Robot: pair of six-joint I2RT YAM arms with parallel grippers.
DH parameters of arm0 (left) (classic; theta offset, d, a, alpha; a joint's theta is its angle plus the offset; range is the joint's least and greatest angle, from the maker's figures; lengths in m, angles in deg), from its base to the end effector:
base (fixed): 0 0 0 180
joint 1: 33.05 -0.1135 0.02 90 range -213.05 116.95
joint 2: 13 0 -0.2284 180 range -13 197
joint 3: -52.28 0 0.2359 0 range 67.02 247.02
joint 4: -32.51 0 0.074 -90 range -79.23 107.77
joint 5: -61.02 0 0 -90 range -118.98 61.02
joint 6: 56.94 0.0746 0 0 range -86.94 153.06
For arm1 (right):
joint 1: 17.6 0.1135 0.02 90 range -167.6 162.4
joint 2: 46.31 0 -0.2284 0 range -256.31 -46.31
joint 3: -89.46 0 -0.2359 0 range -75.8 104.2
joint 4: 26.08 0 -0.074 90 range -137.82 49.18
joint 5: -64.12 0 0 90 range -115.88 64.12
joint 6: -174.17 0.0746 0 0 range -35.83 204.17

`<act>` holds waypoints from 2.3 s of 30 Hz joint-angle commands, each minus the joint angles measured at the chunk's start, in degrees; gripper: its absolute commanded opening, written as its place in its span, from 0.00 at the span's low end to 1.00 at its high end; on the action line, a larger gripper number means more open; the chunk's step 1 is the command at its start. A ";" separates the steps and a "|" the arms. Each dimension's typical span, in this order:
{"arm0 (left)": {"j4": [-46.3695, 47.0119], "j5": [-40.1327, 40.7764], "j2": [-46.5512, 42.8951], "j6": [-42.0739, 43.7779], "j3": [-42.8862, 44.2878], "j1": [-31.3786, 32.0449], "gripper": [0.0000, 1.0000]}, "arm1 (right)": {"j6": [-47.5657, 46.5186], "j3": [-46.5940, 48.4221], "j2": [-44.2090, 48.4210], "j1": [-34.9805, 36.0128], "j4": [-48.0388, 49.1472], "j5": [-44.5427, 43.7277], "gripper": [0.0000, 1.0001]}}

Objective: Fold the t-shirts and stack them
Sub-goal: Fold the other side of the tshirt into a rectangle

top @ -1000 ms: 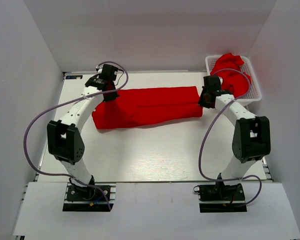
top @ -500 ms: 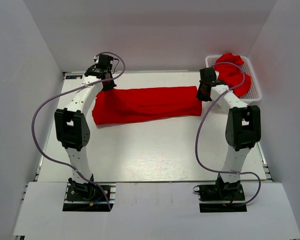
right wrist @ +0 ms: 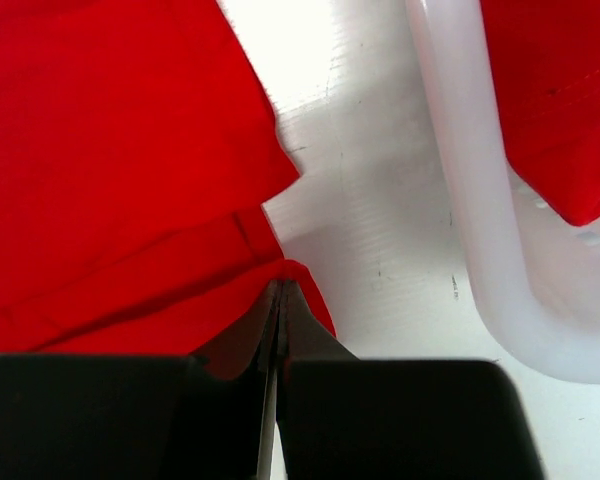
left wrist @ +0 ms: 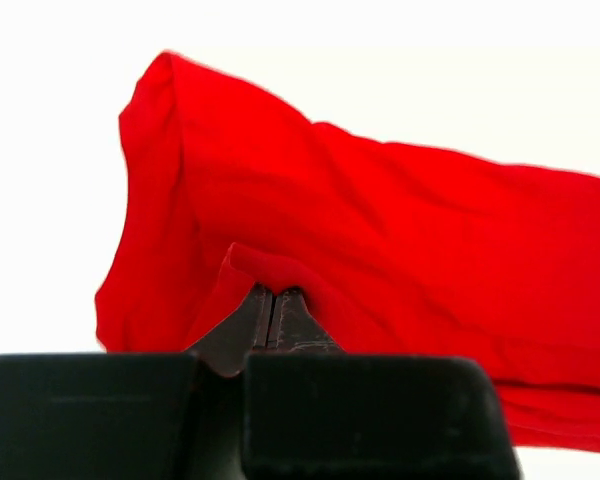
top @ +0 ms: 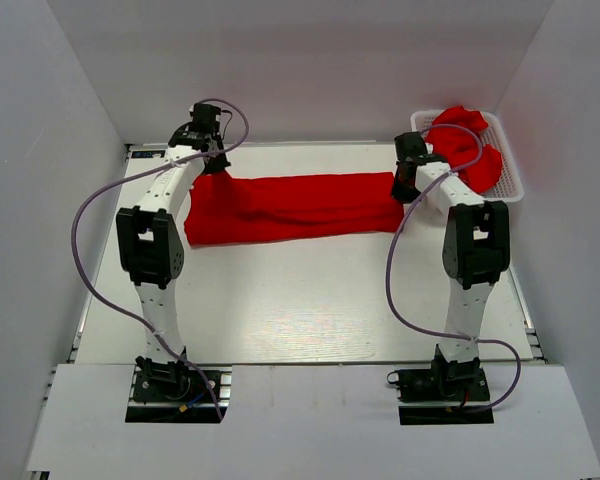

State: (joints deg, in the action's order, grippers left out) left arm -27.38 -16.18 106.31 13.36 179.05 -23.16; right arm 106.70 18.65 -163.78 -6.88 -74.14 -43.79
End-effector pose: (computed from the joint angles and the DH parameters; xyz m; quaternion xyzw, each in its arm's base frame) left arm 0.4513 -0.0619 0.2270 -0.1162 0.9343 0.0203 0.3363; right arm 0.4358 0.0591 0.1615 0.1421 0.9358 -0.0609 0.3167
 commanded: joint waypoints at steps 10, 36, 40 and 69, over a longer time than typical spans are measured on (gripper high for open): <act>0.76 -3.30 7.59 3.09 11.27 -1.54 0.00 | -0.02 8.71 -5.30 -1.31 -2.27 0.33 0.00; 8.65 -9.45 -14.79 -1.30 -24.20 -3.12 1.00 | -13.46 -0.14 8.04 5.36 4.66 17.37 0.90; 15.87 -12.79 -19.64 -2.70 -35.02 -3.12 0.95 | -15.23 -4.36 8.84 10.36 8.52 22.39 0.90; 19.48 -13.51 -10.15 -5.26 -43.82 -3.12 0.61 | -6.97 1.70 -6.80 18.02 15.74 18.19 0.90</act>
State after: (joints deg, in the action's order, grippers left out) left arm -5.50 -32.53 95.29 8.11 136.82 -26.09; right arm 98.06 18.02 -169.92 11.59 -61.75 -21.98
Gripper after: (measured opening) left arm 0.608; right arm 0.904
